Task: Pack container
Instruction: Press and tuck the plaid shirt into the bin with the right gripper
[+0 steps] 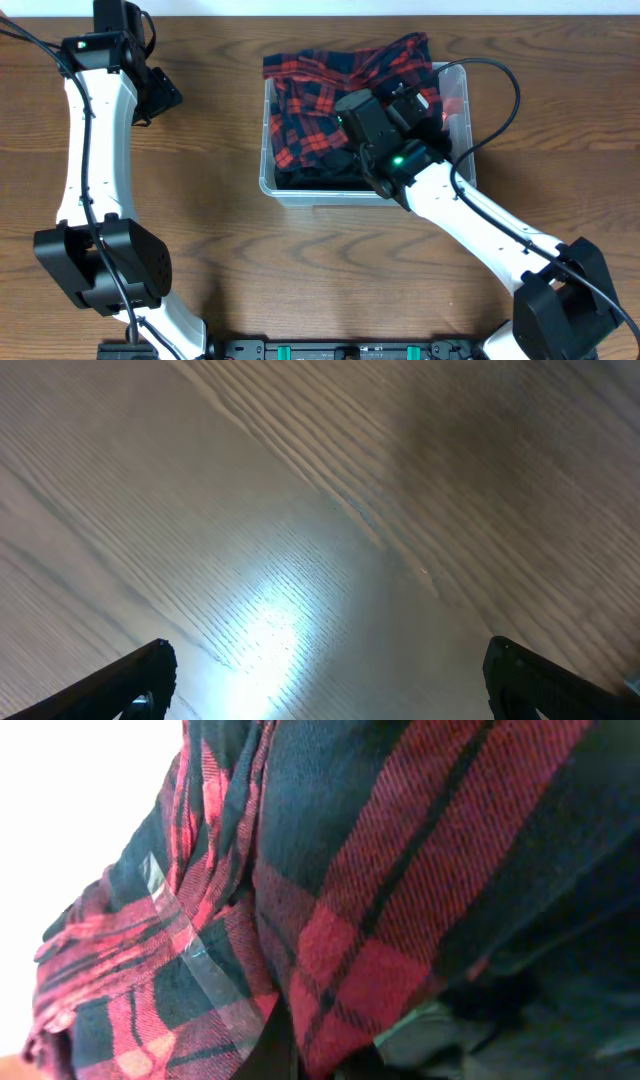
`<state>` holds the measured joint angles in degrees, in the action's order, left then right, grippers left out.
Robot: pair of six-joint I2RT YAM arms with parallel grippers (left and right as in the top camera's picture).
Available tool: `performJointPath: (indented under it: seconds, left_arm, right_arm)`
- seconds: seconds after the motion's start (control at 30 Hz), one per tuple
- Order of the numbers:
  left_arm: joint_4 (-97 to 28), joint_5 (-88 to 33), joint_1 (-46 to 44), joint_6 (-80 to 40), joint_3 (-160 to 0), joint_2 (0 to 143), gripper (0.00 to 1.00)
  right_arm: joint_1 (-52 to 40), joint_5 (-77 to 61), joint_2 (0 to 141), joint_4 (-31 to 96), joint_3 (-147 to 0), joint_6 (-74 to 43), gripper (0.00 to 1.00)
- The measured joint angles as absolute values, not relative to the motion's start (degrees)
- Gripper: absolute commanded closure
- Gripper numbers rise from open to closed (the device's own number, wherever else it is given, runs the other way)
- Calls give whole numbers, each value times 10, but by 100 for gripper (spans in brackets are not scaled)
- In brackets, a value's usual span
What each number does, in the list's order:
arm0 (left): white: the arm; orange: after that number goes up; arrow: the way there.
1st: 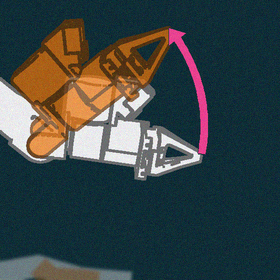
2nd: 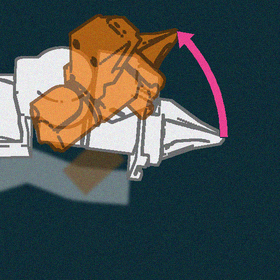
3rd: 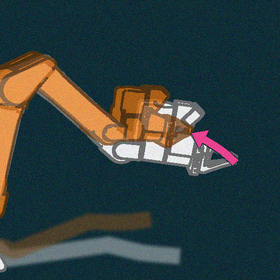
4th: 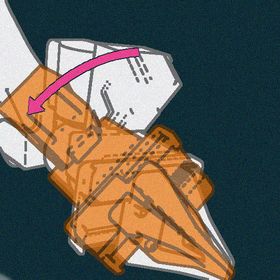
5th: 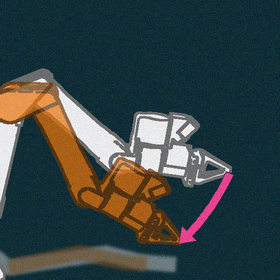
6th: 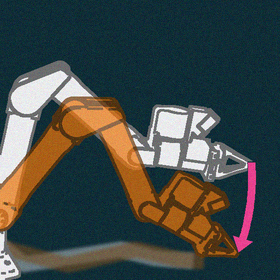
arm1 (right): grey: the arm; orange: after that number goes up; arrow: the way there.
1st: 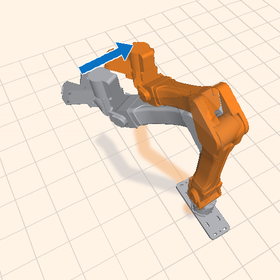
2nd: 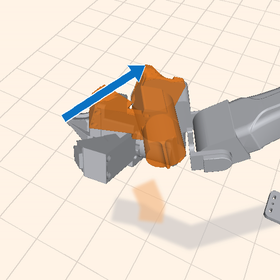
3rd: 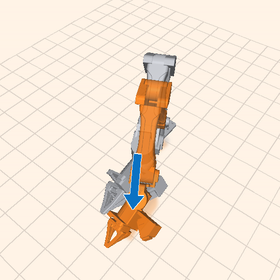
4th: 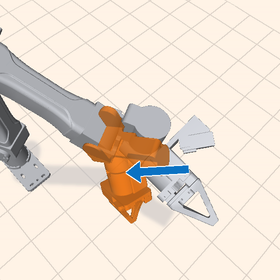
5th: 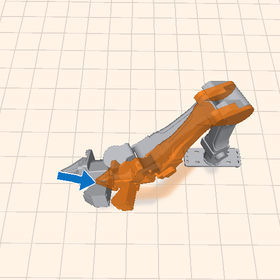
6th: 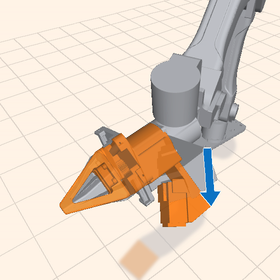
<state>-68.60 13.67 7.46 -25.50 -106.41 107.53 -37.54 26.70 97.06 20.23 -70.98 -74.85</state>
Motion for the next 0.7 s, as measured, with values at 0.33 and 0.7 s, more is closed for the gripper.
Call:
performJointPath:
  seconds: [0.33, 0.7]
  left_arm:
    - [-686, 137, 75, -255, -1064, 1075, 2]
    - [-686, 137, 74, -255, -1064, 1075, 2]
  right_arm:
    - [-433, 381, 956, 260, -710, -725, 94]
    - [-448, 404, 955, 307, -710, -717, 10]
